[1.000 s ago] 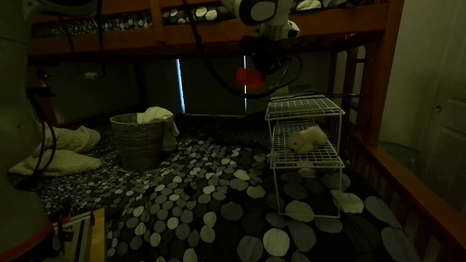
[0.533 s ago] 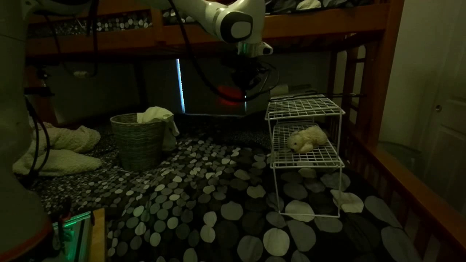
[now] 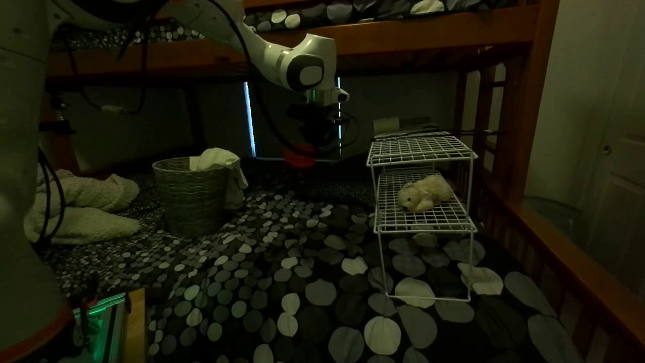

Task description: Pick up the red bowl and put it on the bed

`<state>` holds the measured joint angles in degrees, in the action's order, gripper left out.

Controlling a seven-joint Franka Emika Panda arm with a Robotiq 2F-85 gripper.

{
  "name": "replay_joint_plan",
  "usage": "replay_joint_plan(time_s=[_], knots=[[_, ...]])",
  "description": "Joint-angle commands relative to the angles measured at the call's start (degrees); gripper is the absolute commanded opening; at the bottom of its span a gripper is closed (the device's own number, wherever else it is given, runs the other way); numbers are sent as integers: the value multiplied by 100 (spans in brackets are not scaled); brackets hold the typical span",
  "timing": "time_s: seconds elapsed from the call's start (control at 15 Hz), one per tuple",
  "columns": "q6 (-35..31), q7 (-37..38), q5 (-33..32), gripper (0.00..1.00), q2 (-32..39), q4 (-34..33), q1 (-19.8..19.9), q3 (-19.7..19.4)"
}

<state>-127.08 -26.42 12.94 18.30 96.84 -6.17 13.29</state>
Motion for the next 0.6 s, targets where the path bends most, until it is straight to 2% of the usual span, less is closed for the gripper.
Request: replay_joint_plan(time_s=[0.0, 0.13, 0.33, 0.53], knots=[[-18, -35, -32, 1, -15, 37, 5, 7], [-26, 7, -16, 1, 180, 75, -43, 34], [-425, 248, -85, 1, 542, 270, -241, 83], [-1459, 501, -429, 1, 976, 442, -594, 93]])
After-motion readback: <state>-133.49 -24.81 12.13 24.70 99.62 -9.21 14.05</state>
